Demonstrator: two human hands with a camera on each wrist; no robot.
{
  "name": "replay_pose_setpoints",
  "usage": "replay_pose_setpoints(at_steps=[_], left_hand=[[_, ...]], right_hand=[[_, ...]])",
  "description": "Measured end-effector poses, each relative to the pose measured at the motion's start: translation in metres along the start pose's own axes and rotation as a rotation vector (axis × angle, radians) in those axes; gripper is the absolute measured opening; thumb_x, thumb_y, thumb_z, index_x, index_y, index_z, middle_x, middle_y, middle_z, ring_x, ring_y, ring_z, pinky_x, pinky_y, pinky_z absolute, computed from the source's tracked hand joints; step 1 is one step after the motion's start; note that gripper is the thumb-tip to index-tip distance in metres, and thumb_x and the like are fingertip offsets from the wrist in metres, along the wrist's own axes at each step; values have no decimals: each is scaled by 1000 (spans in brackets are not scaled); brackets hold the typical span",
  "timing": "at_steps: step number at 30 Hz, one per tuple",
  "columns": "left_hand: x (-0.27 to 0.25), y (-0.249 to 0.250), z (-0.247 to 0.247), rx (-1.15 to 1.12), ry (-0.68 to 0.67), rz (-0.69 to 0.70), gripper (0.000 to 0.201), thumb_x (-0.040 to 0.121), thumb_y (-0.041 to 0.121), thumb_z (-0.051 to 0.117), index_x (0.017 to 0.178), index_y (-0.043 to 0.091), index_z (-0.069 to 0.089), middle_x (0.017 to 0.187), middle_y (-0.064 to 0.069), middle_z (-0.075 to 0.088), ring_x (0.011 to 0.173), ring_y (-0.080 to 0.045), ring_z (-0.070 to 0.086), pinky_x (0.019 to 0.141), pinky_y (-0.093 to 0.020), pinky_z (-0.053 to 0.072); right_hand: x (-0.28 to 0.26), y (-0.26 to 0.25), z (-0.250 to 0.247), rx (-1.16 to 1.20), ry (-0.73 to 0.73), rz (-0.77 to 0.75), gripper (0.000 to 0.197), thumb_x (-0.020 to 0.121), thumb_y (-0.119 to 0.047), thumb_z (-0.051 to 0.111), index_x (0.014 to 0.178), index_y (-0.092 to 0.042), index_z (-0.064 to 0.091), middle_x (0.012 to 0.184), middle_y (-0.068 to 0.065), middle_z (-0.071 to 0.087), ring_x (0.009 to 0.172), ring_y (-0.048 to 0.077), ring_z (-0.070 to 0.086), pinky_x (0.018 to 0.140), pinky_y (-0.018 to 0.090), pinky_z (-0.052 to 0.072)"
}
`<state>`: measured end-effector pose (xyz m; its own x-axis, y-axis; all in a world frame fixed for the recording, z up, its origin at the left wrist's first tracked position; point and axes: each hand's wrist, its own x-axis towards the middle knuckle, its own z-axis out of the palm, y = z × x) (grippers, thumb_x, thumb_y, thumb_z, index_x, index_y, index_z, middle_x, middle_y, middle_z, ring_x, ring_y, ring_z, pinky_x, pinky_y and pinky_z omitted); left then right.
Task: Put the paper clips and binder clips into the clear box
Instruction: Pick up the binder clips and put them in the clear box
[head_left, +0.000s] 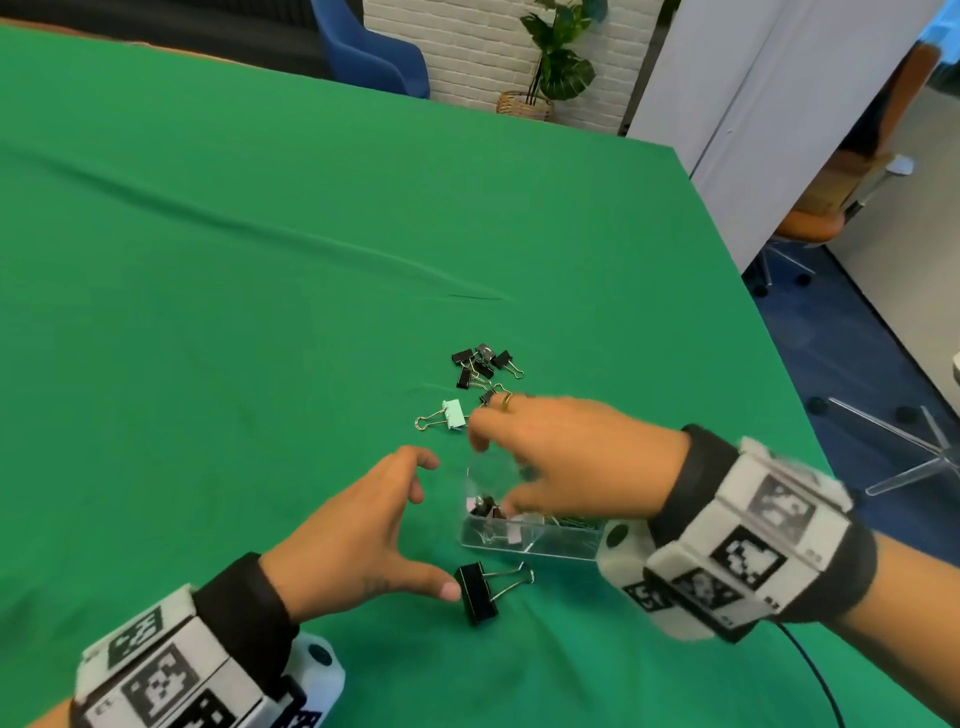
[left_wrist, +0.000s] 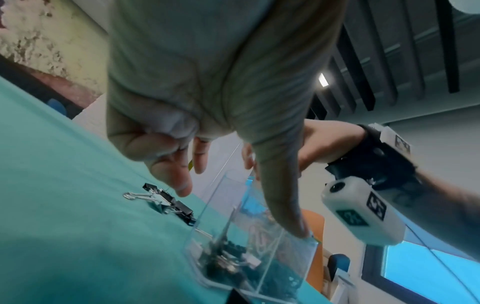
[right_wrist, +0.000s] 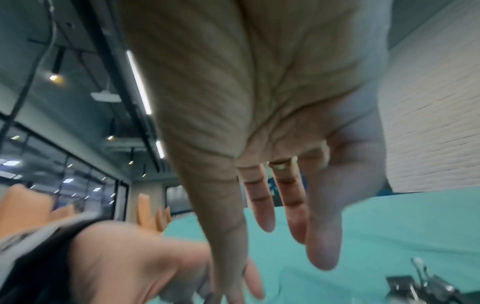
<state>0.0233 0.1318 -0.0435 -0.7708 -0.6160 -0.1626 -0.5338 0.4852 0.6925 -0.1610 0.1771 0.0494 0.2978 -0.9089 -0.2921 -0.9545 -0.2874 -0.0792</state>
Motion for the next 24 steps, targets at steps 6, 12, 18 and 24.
replay_pose_setpoints(at_steps=[6, 12, 18, 24], left_hand=[[-1, 0, -3, 278, -143, -87, 60, 48, 75, 64, 87, 38, 38, 89, 17, 49, 75, 0, 46, 69, -22, 40], [5, 25, 32, 502, -152, -105, 82, 42, 86, 40, 100, 28, 44, 94, 13, 46, 87, -10, 51, 68, -25, 37], [4, 34, 40, 554, -109, -135, 58, 75, 62, 55, 115, 22, 44, 111, 3, 48, 102, -19, 55, 79, -32, 43], [-7, 18, 8, 605, -82, -111, 75, 48, 72, 23, 100, 26, 54, 96, 12, 55, 94, -13, 59, 77, -28, 45]], right_hand=[[0, 55, -33, 192, 244, 266, 18, 84, -23, 61, 100, -18, 55, 90, 1, 61, 86, 22, 57, 85, 40, 49], [-29, 62, -11, 285, 189, 314, 13, 85, -25, 61, 95, -18, 58, 83, -2, 59, 75, 16, 52, 77, 32, 45], [-26, 104, 3, 390, 115, 406, 7, 87, -21, 60, 90, -17, 56, 85, 4, 63, 65, 13, 56, 58, 16, 42], [-4, 158, 20, 379, -79, 492, 4, 88, -16, 57, 90, -18, 55, 87, 9, 64, 68, 14, 55, 51, 18, 42]])
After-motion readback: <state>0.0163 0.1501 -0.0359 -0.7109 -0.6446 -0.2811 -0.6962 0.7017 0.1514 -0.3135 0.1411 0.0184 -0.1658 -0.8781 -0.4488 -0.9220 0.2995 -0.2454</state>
